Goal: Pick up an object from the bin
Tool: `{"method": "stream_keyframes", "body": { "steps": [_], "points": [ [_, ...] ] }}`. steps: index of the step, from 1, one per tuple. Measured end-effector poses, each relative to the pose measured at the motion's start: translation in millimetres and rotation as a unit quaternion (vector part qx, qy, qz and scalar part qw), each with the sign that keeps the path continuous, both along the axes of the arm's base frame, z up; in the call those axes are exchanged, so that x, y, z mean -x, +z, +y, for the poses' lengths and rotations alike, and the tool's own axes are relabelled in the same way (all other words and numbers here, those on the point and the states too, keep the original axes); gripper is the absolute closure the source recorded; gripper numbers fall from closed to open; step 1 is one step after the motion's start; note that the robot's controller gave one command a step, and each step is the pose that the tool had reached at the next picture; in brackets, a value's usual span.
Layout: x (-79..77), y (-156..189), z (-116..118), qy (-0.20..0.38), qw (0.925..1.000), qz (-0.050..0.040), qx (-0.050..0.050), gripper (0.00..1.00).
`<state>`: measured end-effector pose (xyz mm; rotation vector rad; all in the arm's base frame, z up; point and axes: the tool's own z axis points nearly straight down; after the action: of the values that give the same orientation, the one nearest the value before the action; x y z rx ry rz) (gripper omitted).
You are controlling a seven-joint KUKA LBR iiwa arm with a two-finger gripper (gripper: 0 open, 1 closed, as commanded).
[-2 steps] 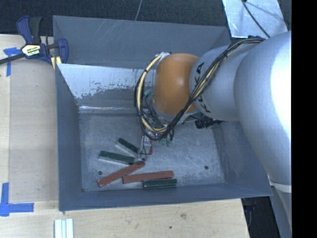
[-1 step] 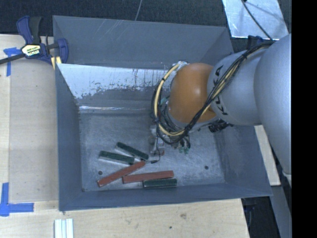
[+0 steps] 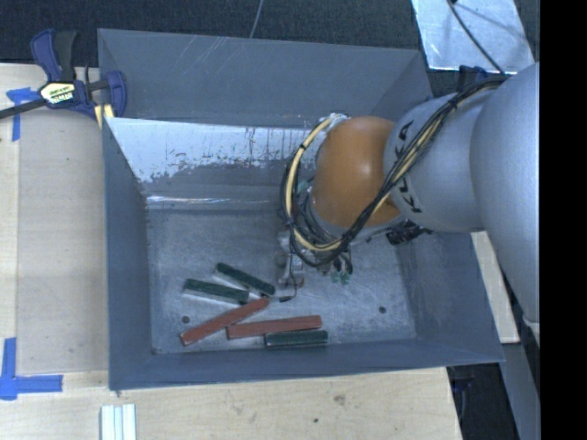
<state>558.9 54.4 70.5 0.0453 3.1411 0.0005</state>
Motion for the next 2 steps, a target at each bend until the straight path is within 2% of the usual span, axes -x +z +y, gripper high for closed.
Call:
{"method": "stream_keyframes", "body": {
  "steps": [1,2],
  "points": [
    [-2.3,48,-4,0.005,1.0000,0.0022,0.000,1.00],
    [11.7,96,-3,0.005,1.0000,-0.0016,0.000,0.00]
  ]
}}
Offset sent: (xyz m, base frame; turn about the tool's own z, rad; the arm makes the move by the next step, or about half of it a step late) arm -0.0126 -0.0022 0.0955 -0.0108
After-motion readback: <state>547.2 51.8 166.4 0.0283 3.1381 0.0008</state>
